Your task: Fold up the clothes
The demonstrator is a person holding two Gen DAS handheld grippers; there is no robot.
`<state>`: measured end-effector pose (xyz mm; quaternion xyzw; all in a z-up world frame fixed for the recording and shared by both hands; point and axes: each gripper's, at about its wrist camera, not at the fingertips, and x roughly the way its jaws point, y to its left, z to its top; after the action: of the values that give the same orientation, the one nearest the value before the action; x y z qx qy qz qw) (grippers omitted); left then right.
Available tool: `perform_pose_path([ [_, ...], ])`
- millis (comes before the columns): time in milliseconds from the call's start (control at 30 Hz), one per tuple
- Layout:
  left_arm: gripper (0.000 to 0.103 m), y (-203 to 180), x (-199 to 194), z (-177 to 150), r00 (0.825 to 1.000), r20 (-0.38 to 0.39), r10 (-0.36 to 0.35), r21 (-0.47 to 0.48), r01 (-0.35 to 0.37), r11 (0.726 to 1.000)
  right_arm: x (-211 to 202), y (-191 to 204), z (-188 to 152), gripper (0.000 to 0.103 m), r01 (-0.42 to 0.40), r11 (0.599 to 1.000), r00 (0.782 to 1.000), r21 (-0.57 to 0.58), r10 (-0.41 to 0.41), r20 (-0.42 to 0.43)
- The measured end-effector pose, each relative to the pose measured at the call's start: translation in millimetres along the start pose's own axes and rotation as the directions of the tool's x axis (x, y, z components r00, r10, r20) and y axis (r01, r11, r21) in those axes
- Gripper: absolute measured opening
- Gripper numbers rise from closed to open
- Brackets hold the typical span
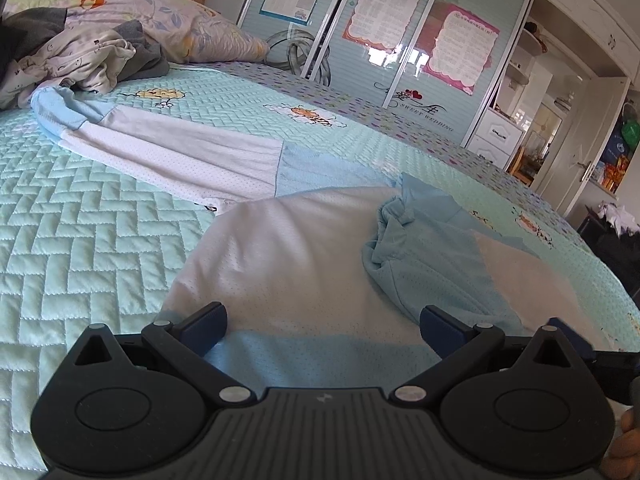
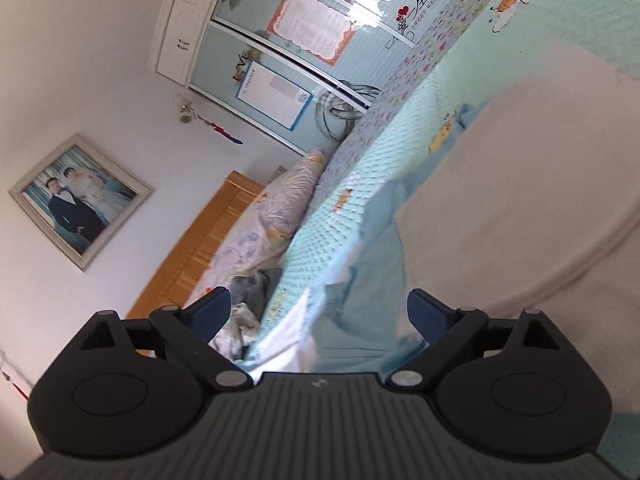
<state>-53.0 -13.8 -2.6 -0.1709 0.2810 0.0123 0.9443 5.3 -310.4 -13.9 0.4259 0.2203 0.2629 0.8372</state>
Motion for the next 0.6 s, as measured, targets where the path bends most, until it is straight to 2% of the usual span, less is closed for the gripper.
perform_pose_path([
  [67,0.102,-3.0,-2.0,0.9,1.0,-0.004,0.005,0.015,-0.005,1.0,19.5,6.0,-19.5,0.097,0.032,0.991,0.999,-0.127,-0.036,-0.024],
  [167,0.103,-6.6,-7.6,3.3,1.0,0.003,0.002,0.022,-0.002,1.0,33.2,17.5,-34.2,0.101,0.058,0.968,0.997,-0.243,-0.07,-0.041],
  [333,0.103,-3.9,-22.1,12.3,0.998,0.051,0.023,-0.02,-0.022,1.0,35.6,12.4,-32.0,0.102,0.015,0.981,0.999,-0.194,-0.022,-0.036],
  [467,0.103,8.6,-38.9,23.1,0.986,0.107,0.128,-0.062,-0.122,0.991,34.9,20.9,-37.4,0.102,0.012,0.987,0.999,-0.158,-0.018,-0.034],
  [533,0.103,18.4,-43.5,26.7,0.981,0.11,0.16,-0.07,-0.153,0.986,27.7,21.8,-39.4,0.103,-0.057,0.998,0.998,-0.032,0.056,-0.021],
  [600,0.103,29.2,-43.1,28.5,0.984,0.071,0.164,-0.083,-0.158,0.984,28.0,23.7,-41.6,0.103,-0.151,0.985,0.988,0.084,0.153,-0.02],
])
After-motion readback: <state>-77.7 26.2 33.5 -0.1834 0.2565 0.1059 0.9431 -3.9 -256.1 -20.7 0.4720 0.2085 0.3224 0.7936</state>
